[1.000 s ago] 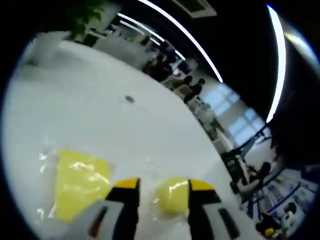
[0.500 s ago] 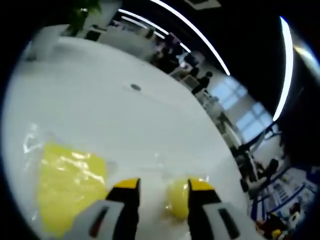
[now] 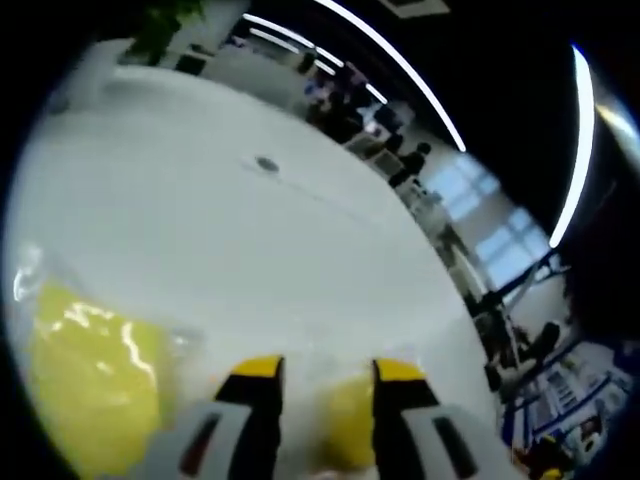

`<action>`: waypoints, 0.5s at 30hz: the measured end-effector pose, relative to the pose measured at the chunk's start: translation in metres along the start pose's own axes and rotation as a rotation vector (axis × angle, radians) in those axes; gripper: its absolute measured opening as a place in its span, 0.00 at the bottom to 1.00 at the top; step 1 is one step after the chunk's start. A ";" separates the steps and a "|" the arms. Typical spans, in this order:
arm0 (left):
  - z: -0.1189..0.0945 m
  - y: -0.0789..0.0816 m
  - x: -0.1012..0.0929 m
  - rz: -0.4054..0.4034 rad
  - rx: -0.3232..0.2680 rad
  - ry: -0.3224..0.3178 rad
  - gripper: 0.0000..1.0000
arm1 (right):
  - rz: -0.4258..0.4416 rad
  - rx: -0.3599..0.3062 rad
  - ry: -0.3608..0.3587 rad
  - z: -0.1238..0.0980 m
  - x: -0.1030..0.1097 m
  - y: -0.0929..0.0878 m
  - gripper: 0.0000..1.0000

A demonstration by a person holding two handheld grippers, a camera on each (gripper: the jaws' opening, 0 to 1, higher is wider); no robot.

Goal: Compare the silicone blocks by pressing each to a similar depth, holding the contact briefly, and releasing to observe deformation and rebound differences across the visible hardness samples.

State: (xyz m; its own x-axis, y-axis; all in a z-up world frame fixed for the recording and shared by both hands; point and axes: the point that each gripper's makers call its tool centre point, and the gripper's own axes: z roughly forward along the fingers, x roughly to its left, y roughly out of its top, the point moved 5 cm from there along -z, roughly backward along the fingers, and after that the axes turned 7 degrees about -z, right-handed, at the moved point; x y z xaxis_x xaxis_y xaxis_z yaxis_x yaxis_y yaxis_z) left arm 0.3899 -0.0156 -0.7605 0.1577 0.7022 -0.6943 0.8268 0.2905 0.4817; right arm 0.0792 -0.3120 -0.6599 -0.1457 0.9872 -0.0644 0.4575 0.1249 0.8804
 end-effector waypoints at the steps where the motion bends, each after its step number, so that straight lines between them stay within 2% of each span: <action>1: 0.002 0.000 0.000 -0.015 -0.004 -0.001 0.34 | 0.002 0.000 -0.002 0.001 0.000 0.000 0.61; 5: 0.006 0.003 0.002 -0.054 -0.024 0.002 0.29 | 0.002 0.012 0.000 0.001 -0.001 -0.004 0.60; 15: 0.011 0.001 0.000 -0.056 -0.038 0.011 0.22 | 0.006 0.021 -0.004 0.002 -0.005 -0.006 0.59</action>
State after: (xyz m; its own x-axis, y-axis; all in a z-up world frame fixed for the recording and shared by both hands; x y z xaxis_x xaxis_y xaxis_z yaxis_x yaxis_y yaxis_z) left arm 0.3962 -0.0223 -0.7657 0.1056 0.6909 -0.7152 0.8133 0.3538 0.4619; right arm 0.0786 -0.3178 -0.6660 -0.1392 0.9884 -0.0612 0.4763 0.1210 0.8709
